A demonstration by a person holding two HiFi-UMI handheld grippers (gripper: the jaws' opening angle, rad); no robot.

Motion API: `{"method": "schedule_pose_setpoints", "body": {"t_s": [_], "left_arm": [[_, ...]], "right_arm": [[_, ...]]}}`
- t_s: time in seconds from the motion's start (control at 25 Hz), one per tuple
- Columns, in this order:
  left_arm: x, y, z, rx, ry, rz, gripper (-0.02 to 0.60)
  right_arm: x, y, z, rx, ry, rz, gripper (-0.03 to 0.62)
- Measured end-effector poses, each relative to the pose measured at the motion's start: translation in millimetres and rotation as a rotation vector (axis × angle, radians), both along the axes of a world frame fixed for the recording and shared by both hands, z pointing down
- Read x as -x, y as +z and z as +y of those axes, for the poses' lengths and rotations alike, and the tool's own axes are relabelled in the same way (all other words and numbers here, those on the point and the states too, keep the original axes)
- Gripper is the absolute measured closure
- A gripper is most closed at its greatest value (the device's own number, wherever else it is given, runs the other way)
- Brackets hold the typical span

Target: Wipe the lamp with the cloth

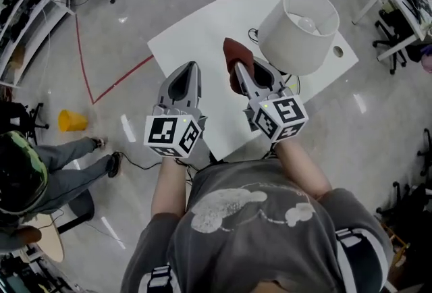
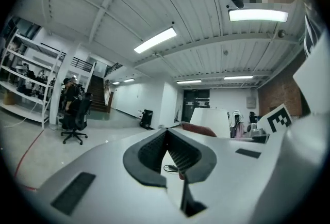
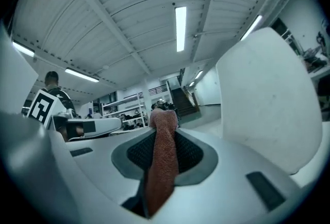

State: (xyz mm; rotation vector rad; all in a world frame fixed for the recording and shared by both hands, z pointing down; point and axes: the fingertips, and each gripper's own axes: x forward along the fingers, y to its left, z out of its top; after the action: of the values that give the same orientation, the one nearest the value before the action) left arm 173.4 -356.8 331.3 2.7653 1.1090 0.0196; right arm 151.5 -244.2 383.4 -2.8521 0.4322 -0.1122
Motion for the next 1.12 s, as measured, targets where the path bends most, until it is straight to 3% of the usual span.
{"method": "schedule_pose_setpoints", "body": {"t_s": [0.32, 0.52, 0.8, 1.12], "left_arm": [[-34, -11, 29, 0.023, 0.253, 0.024, 0.574], [-50, -22, 51, 0.034, 0.364, 0.046, 0.574], [-65, -36, 68, 0.047, 0.428, 0.058, 0.574], [-83, -35, 75, 0.034, 0.455, 0.049, 0.574]], "right_arm": [[-23, -31, 40, 0.0, 0.385, 0.024, 0.508], [-38, -55, 63, -0.048, 0.56, 0.035, 0.508], [-55, -80, 102, -0.154, 0.757, 0.054, 0.508], [-63, -74, 126, -0.238, 0.894, 0.037, 0.508]]}}
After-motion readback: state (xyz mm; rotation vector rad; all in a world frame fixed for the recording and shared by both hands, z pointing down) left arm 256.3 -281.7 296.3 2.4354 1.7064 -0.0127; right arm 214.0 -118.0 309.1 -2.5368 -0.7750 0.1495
